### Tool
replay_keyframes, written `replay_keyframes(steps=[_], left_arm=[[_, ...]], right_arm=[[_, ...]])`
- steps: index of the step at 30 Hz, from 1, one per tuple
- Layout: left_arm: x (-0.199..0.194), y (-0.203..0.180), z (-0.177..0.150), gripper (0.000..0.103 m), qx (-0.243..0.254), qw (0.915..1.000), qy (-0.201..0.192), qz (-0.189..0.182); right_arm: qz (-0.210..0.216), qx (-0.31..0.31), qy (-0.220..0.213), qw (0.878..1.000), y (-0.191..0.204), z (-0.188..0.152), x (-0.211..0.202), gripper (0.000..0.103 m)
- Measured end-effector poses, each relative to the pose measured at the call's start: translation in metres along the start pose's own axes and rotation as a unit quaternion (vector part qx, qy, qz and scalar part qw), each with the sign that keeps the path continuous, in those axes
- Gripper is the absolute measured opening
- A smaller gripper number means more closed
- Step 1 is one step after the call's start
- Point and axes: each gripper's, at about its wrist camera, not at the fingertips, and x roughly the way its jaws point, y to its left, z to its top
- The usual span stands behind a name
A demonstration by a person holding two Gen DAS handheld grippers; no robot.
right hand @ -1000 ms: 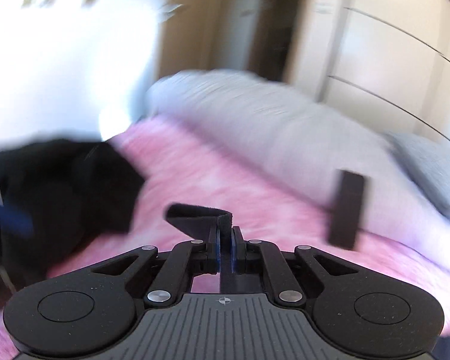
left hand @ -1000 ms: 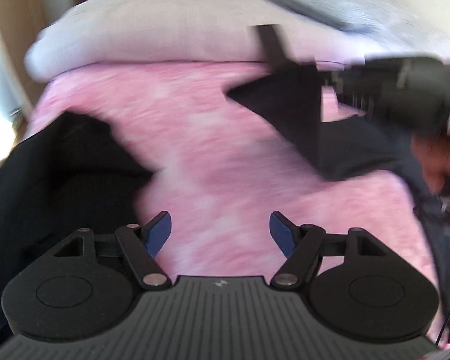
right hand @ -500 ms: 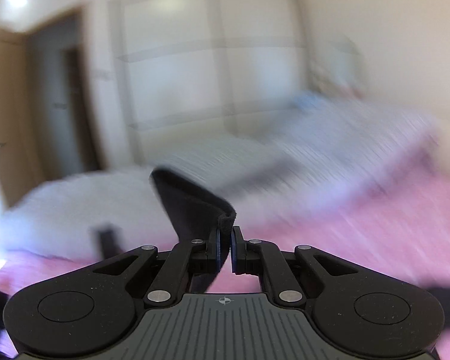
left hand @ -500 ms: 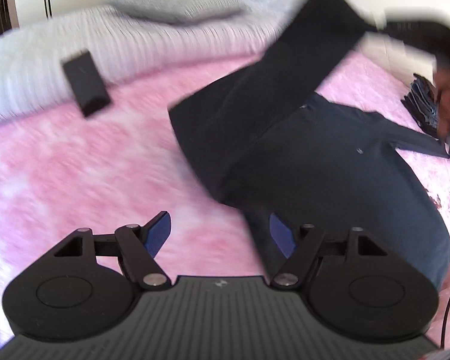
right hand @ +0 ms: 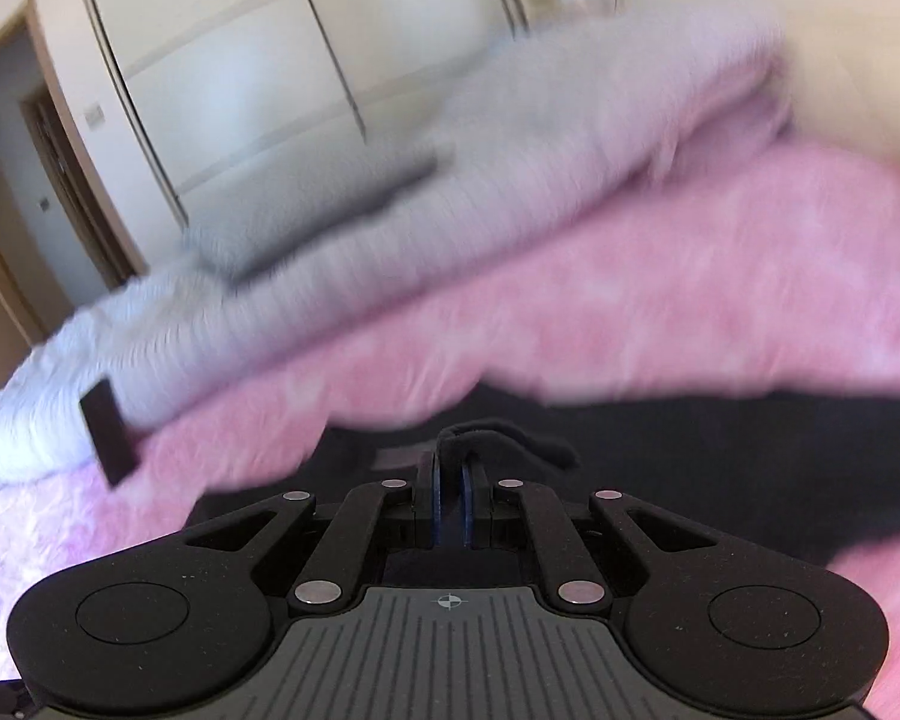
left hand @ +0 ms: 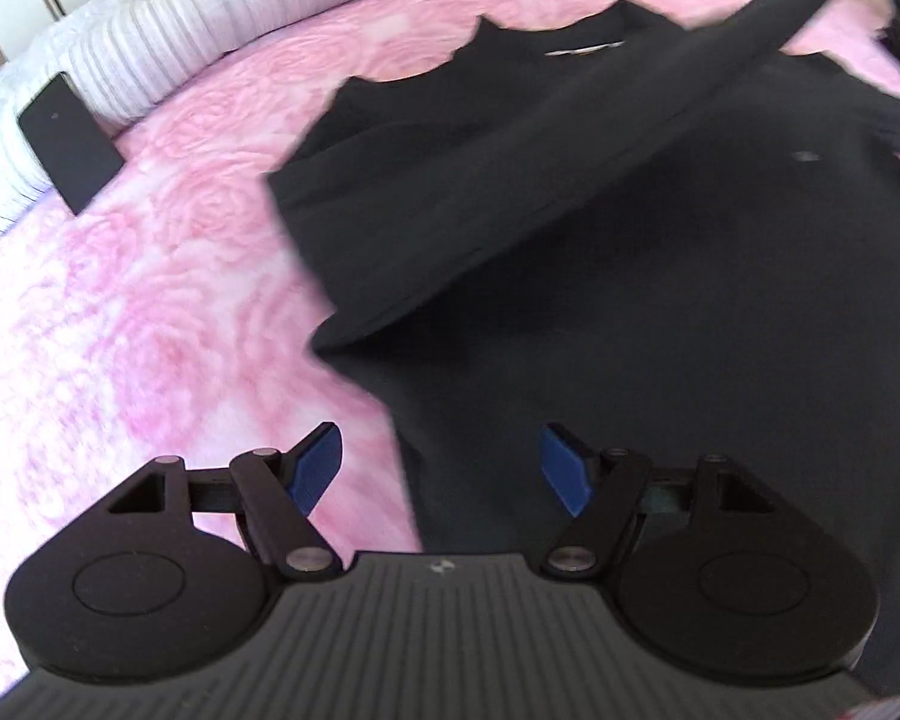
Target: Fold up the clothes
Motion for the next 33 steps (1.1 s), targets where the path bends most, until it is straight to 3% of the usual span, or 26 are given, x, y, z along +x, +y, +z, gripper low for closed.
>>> replay_keyframes(steps=[3, 8, 15, 16, 18, 19, 20, 21, 23, 26, 29, 31, 33], left_arm=[[0.016, 0.007, 0.006, 0.069, -0.008, 0.9996, -0.003, 0.025], [0.025, 0.018, 0.014, 0.068, -0.016, 0.9990, -0.022, 0.036], [0.026, 0.037, 0.024, 0.067, -0.080, 0.9936, -0.077, 0.023], [0.027, 0.039, 0.024, 0.067, -0.087, 0.9926, -0.079, 0.028], [0.029, 0.046, 0.022, 0.068, -0.118, 0.9883, -0.064, 0.071], [0.031, 0.051, 0.019, 0.069, -0.142, 0.9857, -0.056, 0.071], [0.033, 0.053, 0.016, 0.069, -0.155, 0.9844, -0.049, 0.067], [0.035, 0.054, 0.014, 0.068, -0.166, 0.9832, -0.043, 0.063], [0.034, 0.056, 0.010, 0.068, -0.176, 0.9816, -0.046, 0.059], [0.033, 0.062, 0.003, 0.069, -0.197, 0.9776, -0.054, 0.051], [0.029, 0.062, -0.002, 0.069, -0.204, 0.9756, -0.061, 0.051], [0.029, 0.062, -0.007, 0.069, -0.226, 0.9712, -0.063, 0.045], [0.029, 0.065, -0.013, 0.069, -0.250, 0.9648, -0.071, 0.038]], right_arm=[[-0.037, 0.017, 0.059, 0.997, -0.037, -0.028, 0.014, 0.006], [-0.045, 0.003, 0.130, 0.991, -0.051, -0.067, 0.044, 0.007], [-0.078, -0.023, 0.178, 0.981, -0.044, -0.071, 0.060, 0.007], [-0.084, -0.028, 0.186, 0.979, -0.043, -0.071, 0.061, 0.007], [-0.098, -0.037, 0.201, 0.974, -0.041, -0.070, 0.063, 0.007], [-0.105, -0.041, 0.209, 0.971, -0.041, -0.069, 0.064, 0.007], [-0.112, -0.046, 0.217, 0.969, -0.040, -0.069, 0.066, 0.014], [-0.130, -0.049, 0.223, 0.965, -0.037, -0.067, 0.064, 0.031], [-0.154, -0.054, 0.215, 0.963, -0.024, -0.059, 0.056, 0.045], [-0.132, -0.064, 0.190, 0.971, 0.006, -0.043, 0.047, 0.048], [-0.018, -0.114, 0.184, 0.976, 0.058, -0.031, 0.061, 0.048], [0.082, -0.159, 0.197, 0.964, 0.099, -0.030, 0.084, 0.048], [0.154, -0.198, 0.214, 0.944, 0.139, -0.035, 0.115, 0.048]])
